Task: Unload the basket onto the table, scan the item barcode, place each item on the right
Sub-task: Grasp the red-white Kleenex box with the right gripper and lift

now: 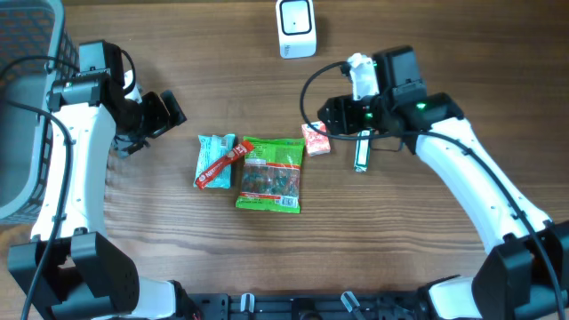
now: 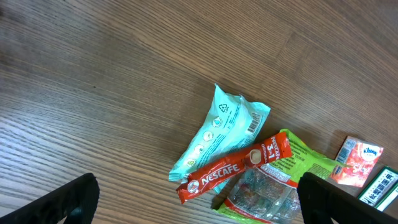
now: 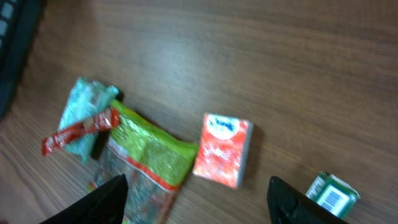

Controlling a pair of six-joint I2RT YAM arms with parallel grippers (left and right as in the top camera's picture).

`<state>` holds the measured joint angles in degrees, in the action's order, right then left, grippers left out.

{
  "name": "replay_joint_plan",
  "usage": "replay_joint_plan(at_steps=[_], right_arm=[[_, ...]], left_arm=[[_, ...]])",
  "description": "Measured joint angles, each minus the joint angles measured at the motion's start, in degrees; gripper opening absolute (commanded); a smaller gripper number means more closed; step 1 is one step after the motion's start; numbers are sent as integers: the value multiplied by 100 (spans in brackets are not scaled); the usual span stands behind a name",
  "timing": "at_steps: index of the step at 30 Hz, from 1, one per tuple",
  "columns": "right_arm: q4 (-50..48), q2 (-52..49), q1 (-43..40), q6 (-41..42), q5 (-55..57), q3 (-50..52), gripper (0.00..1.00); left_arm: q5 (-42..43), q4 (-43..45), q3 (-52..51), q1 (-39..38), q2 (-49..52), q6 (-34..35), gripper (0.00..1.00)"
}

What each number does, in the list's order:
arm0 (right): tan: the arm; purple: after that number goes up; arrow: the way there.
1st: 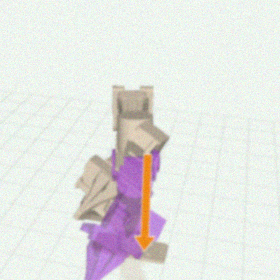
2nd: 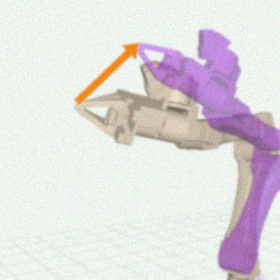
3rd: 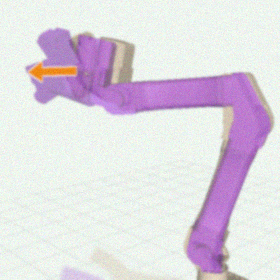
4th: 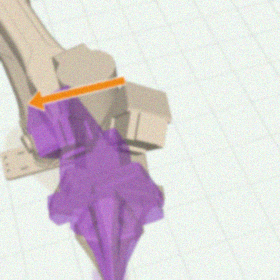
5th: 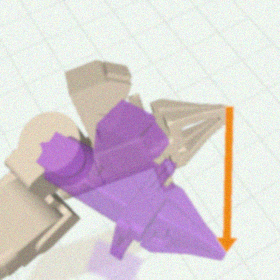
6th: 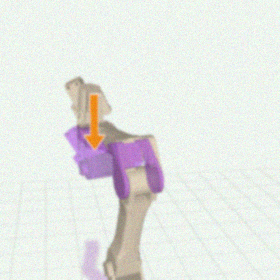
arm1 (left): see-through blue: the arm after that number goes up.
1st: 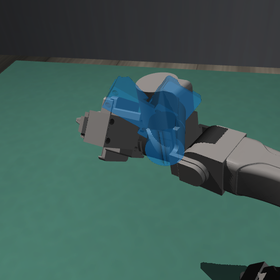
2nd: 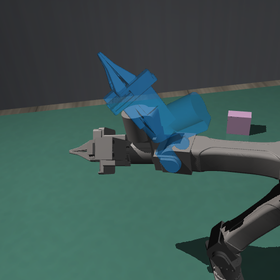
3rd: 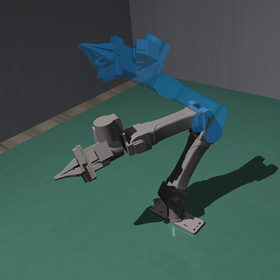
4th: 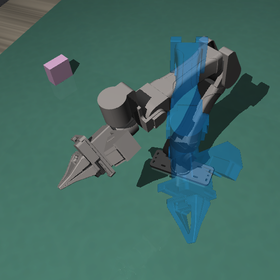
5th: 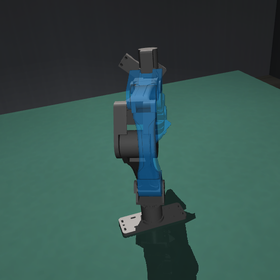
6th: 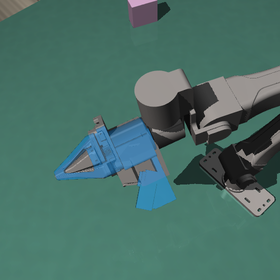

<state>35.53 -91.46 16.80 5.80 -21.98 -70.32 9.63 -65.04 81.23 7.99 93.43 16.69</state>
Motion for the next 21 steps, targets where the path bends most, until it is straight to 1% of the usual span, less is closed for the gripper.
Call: replay_joint_plan(at_steps=[2,4,7,10,13,14,15,16,21], right_arm=[[90,-105,-205,-291,-166,0,73],[74,-188,-243,-463,-221,0,73],[-50,-417,-232,-605,-289,0,70],[-144,-828,-234,-713,-321,0,61],[-173,-1224,-234,-748,-334,0,55],[-192,-1335,-234,-763,-334,0,48],[-195,-1412,-234,-765,-334,0,45],[-203,-1462,-234,-785,-337,0,38],[-358,-1722,-234,-807,-415,0,36]], left_arm=[[0,0,0,0,0,0,100],[0,0,0,0,0,0,100],[0,0,0,0,0,0,100],[0,0,0,0,0,0,100],[0,0,0,0,0,0,100],[2,-2,0,0,0,0,100],[0,0,0,0,0,0,100],[0,-2,0,0,0,0,100],[0,0,0,0,0,0,100]])
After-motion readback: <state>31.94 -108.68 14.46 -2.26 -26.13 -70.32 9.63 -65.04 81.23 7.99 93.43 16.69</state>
